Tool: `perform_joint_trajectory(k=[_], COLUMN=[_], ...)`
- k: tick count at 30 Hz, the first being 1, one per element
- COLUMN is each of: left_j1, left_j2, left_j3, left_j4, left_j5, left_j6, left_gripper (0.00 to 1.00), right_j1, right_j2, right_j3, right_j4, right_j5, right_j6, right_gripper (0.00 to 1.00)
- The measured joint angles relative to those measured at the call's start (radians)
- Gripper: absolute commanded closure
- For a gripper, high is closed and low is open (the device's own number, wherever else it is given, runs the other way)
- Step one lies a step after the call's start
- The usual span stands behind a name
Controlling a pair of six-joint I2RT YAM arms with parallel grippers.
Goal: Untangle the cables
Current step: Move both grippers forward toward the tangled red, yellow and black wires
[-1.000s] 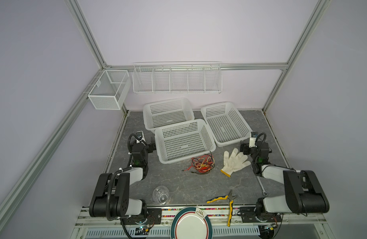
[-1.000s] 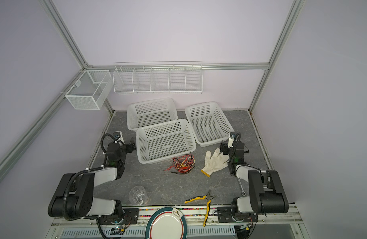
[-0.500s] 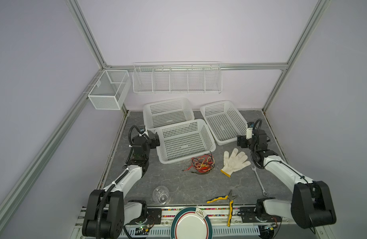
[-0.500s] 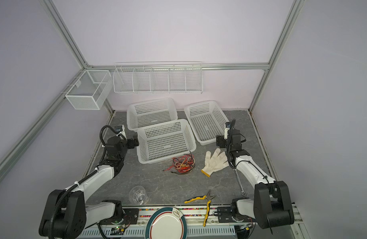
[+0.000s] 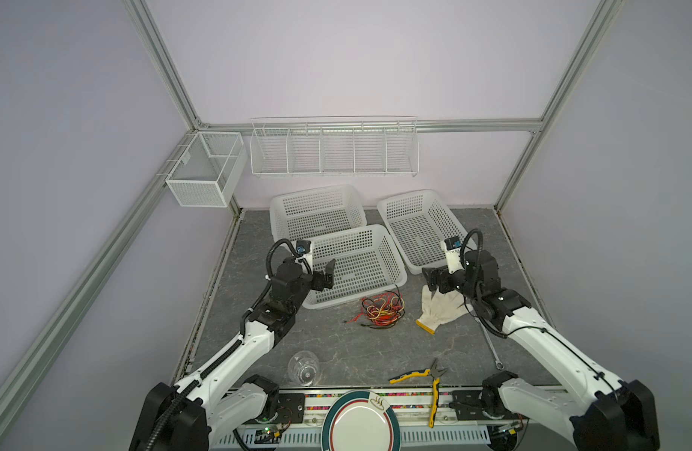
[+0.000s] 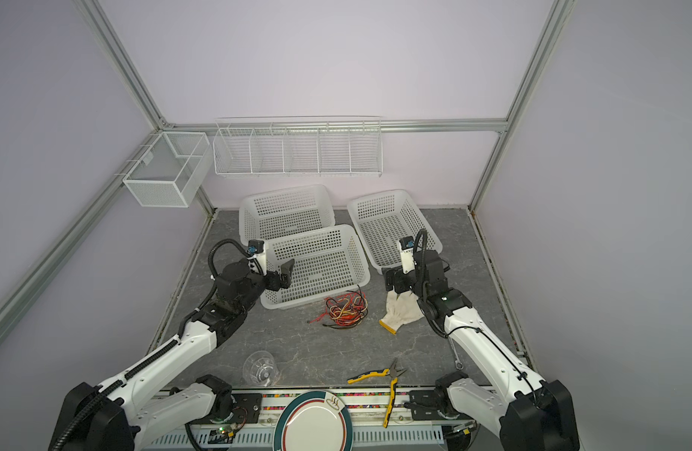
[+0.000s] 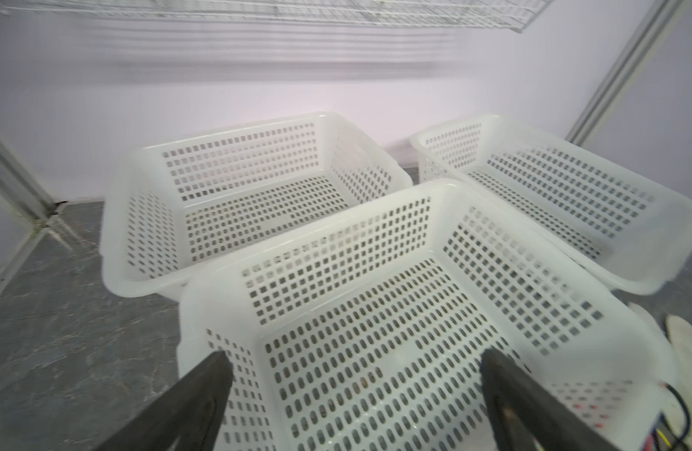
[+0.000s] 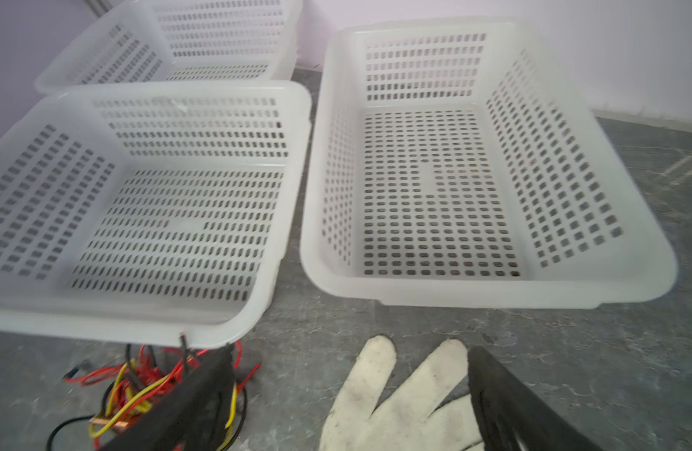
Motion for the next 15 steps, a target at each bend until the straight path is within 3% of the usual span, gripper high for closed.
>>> perform_joint_trajectory(k=[6, 15], left_j1=[-0.139, -0.220], left_j2=[0.057, 0.134], left_j3=[0.002, 0.002], left_j4=[-0.030, -0.025], left_j5=[0.025, 0.078], left_j6=[-0.030, -0.066], left_gripper=[0.00, 0.00], right_j1=[0.157, 0.323], right_j2=[0.026, 0.101], right_j3=[0.004, 0.023], right_j4=[-0.078, -0.133], right_j5=[-0.004, 0.077], right_j6=[0.031, 0.123], right_gripper=[0.14, 0.32])
